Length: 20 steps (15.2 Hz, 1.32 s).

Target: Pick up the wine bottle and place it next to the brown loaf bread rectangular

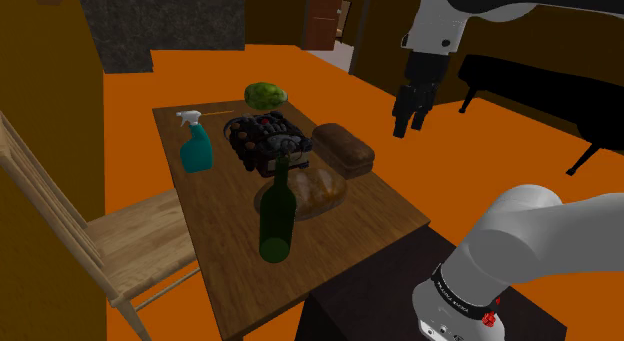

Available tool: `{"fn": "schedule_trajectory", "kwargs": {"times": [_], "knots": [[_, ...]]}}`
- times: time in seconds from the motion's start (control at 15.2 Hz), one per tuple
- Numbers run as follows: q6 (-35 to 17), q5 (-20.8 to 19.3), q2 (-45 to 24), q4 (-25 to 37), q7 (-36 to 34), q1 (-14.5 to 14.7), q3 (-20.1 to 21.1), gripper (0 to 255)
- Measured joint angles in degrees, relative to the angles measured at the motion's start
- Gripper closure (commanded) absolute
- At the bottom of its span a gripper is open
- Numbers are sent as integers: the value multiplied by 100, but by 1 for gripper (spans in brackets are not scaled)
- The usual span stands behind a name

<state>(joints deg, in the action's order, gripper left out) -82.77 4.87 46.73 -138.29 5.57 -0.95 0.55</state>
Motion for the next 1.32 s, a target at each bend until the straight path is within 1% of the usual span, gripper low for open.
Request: {"fn": "schedule_trajectory", "kwargs": {"times": [0.07,0.2,0.4,0.79,1.12,1.32], "knots": [[0,0,0,0,0,0,0,0],[-134,109,-110,23,-166,44,160,0],[-495,314,-360,18,-513,126,501,0],[-1226,660,-1116,298,-1348,285,1289,0],[-1828,690,-1978,753,-2038,311,1902,0],[-2086,584,-2515,1130,-2493,306,2257,0]]}}
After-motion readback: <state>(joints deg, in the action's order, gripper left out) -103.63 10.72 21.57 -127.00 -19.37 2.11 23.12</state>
